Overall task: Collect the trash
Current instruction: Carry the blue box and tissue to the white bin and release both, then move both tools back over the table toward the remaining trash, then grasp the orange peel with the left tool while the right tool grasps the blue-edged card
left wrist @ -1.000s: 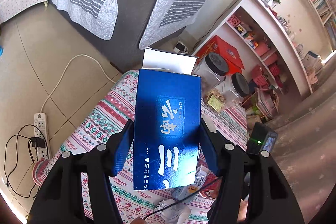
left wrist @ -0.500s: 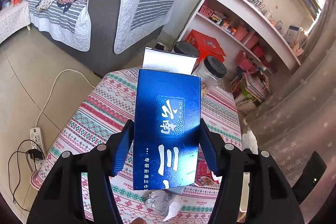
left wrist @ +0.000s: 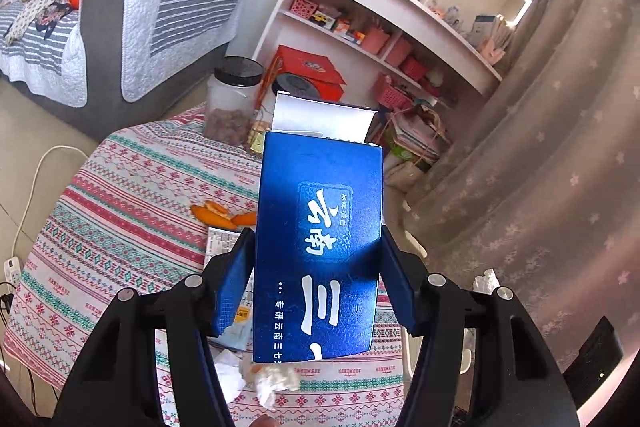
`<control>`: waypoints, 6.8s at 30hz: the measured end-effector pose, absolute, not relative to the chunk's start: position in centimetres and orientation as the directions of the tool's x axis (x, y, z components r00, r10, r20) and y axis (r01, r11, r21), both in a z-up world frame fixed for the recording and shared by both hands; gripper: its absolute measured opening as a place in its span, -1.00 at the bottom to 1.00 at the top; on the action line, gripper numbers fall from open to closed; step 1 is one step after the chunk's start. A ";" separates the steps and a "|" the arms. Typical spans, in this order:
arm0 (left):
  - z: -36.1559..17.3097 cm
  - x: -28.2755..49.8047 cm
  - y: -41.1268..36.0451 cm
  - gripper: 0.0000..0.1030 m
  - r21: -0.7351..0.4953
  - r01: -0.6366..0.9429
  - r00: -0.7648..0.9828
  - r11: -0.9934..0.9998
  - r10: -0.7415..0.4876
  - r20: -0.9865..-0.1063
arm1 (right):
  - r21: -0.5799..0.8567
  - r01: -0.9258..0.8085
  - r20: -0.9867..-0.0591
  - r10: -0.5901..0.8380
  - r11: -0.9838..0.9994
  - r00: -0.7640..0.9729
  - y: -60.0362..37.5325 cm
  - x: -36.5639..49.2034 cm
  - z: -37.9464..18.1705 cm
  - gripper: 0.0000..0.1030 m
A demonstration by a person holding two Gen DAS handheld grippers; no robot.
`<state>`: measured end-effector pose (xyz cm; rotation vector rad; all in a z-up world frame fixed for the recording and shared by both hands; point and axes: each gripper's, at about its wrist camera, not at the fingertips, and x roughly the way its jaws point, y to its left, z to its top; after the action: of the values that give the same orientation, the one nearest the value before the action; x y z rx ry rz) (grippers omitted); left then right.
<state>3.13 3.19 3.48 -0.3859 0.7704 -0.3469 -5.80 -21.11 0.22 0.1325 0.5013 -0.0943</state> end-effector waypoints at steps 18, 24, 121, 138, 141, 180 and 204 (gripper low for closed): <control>0.9 3.5 -6.4 0.16 -0.417 0.276 0.569 0.866 -0.497 -0.655 | 0.133 0.541 -0.617 -0.358 0.830 0.701 -35.1 -8.4 -5.1 -0.27; -0.1 3.7 -10.4 0.16 -0.409 0.325 0.525 0.853 -0.522 -0.672 | 0.102 0.597 -0.691 -0.374 0.796 0.618 -37.1 -8.3 -7.1 0.19; -9.4 1.7 11.2 0.58 -0.206 -0.057 0.499 0.977 -0.151 -0.853 | -0.105 0.193 -0.698 -0.211 0.976 0.684 -17.8 -2.2 -8.9 0.86; -12.7 14.8 6.6 0.58 -0.284 -0.086 0.303 0.955 -0.247 -0.921 | -0.071 0.090 -0.779 -0.111 0.993 0.617 -16.9 -0.7 -10.3 0.87; -13.2 16.5 5.8 0.58 -0.272 -0.090 0.301 0.958 -0.234 -0.924 | -0.060 0.090 -0.790 -0.102 0.994 0.605 -17.2 -0.4 -10.5 0.87; -0.8 11.1 12.8 -0.75 -0.390 -0.113 0.604 0.914 -0.249 -0.757 | 0.089 -0.139 -0.767 0.157 0.986 0.622 -10.9 8.0 -5.0 0.86; 2.1 7.8 19.7 -0.75 -0.438 -0.186 0.678 0.879 -0.208 -0.705 | 0.047 -0.369 -0.995 0.077 0.928 0.067 4.4 19.7 -17.0 0.70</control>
<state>7.79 19.65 2.08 -0.5112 0.8355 -0.0128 19.70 4.44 -16.99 -0.2423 1.4692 0.3404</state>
